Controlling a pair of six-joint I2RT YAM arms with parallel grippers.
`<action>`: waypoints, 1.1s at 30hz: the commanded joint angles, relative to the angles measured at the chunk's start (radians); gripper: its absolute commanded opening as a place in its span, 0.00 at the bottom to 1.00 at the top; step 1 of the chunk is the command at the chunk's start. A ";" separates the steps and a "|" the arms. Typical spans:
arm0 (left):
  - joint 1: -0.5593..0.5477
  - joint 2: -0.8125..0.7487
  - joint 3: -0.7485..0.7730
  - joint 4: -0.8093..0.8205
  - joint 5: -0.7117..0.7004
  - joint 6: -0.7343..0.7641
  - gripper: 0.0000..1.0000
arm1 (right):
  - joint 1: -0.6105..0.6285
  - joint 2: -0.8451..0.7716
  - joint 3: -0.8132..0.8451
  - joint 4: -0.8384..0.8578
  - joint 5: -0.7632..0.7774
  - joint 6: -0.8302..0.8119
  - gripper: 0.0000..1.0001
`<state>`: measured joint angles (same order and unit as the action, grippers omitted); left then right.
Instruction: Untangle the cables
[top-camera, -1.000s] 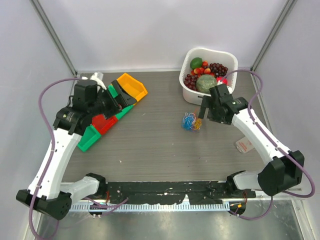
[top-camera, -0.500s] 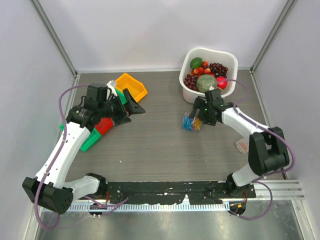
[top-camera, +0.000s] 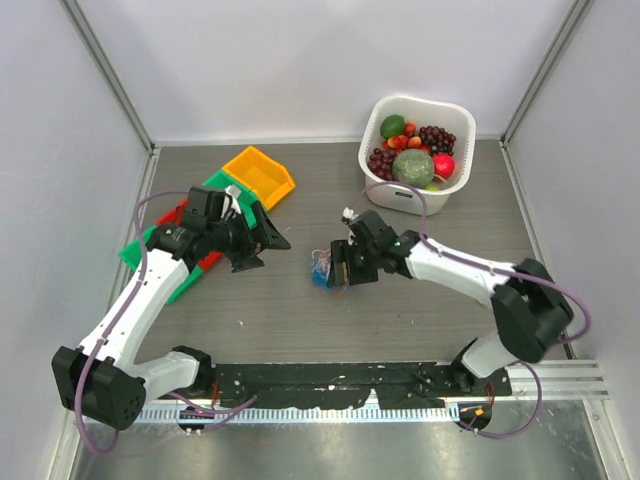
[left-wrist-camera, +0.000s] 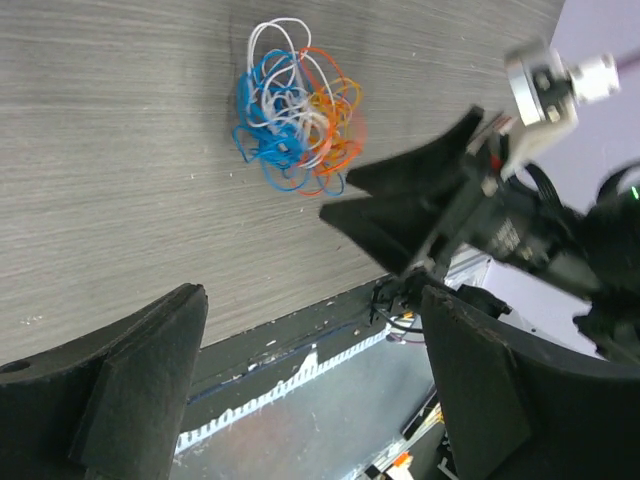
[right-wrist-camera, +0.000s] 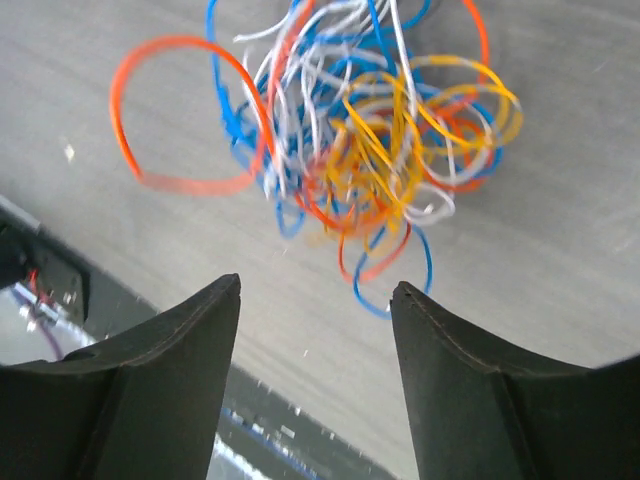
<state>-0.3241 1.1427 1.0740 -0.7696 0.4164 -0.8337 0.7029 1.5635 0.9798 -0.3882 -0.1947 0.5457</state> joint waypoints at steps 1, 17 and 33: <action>-0.019 -0.020 0.015 0.043 0.009 0.030 0.94 | 0.009 -0.183 -0.049 -0.041 -0.037 0.040 0.71; -0.214 0.339 0.182 -0.009 -0.140 0.091 0.77 | -0.006 -0.413 -0.043 -0.232 0.235 0.051 0.80; -0.231 0.528 0.274 -0.065 -0.134 0.182 0.01 | -0.003 -0.228 0.025 -0.225 0.066 0.046 0.77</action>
<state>-0.5426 1.7325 1.2896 -0.8127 0.2661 -0.6704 0.7017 1.2812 0.9352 -0.6216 -0.0792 0.5964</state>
